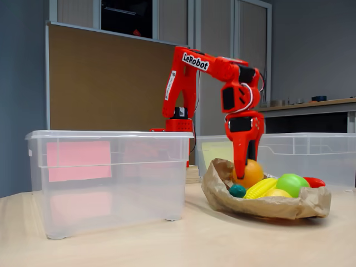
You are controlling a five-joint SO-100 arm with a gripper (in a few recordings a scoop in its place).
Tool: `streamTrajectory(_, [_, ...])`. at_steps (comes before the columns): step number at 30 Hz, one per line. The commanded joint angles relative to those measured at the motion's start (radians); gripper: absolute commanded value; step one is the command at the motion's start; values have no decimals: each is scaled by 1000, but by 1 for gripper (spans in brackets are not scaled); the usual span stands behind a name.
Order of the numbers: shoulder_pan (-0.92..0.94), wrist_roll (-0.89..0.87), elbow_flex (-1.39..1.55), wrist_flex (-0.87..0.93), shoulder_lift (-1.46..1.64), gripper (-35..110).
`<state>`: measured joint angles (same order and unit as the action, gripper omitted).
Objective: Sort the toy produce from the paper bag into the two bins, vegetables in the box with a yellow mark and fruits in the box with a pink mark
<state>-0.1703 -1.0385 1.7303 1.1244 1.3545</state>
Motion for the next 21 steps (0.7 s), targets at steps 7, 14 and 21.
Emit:
streamTrajectory(7, [-28, 87, -98, 212, 256, 23])
streamTrajectory(14, [104, 80, -12, 308, 565, 22])
streamTrajectory(21, [456, 46, 84, 322, 788, 23])
